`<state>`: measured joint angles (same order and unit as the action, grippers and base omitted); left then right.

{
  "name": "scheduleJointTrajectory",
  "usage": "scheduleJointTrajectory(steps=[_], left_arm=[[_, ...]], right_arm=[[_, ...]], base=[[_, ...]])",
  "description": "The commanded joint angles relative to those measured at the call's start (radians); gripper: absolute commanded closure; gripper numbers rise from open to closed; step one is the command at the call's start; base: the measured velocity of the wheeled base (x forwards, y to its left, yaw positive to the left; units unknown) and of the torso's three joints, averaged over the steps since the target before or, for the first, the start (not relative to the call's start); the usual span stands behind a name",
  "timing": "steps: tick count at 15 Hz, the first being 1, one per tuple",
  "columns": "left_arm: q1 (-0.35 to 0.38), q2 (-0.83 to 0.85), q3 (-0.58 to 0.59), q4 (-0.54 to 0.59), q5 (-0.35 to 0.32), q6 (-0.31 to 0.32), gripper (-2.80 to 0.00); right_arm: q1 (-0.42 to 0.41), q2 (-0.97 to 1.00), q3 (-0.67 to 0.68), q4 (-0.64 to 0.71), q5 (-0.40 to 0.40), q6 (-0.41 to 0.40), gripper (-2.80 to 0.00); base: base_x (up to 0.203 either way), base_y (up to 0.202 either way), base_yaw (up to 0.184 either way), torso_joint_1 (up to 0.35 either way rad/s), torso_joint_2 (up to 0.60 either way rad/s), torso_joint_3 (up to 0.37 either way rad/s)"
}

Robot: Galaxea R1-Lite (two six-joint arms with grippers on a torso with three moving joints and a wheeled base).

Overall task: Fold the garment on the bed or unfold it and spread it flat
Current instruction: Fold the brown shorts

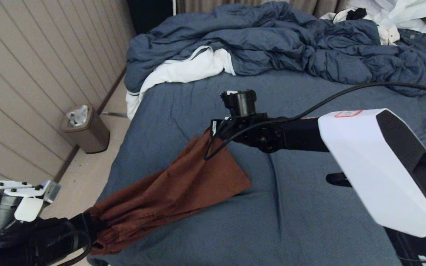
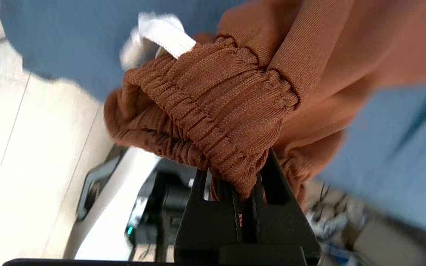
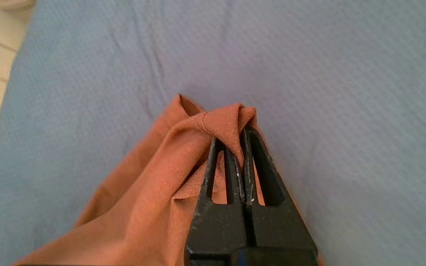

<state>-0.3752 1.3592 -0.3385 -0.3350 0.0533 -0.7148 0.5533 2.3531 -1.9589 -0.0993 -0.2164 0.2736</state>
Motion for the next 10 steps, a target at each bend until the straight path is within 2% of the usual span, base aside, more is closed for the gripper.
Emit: scheduleJointTrajectory(steps=[1,7,8,10], left_arm=[[0.019,0.066,0.000,-0.042,0.002,-0.006,0.00],[0.032,0.090,0.016,-0.143,0.000,-0.011,0.00],[0.038,0.091,0.039,-0.206,0.002,-0.007,-2.80],[0.042,0.090,0.044,-0.227,0.008,-0.003,-2.80]], right_arm=[[0.010,0.031,0.000,-0.023,-0.003,-0.001,0.00],[0.011,0.064,-0.003,-0.062,-0.005,-0.010,0.00],[0.016,0.064,-0.006,-0.060,-0.006,-0.008,-2.80],[0.014,0.063,-0.005,-0.057,-0.013,-0.010,-2.80]], base=[[0.000,0.000,0.000,0.000,0.00,0.000],[0.000,0.000,0.000,0.000,0.00,0.000],[0.000,0.000,0.000,0.000,0.00,0.000],[0.000,0.000,0.000,0.000,0.00,0.000]])
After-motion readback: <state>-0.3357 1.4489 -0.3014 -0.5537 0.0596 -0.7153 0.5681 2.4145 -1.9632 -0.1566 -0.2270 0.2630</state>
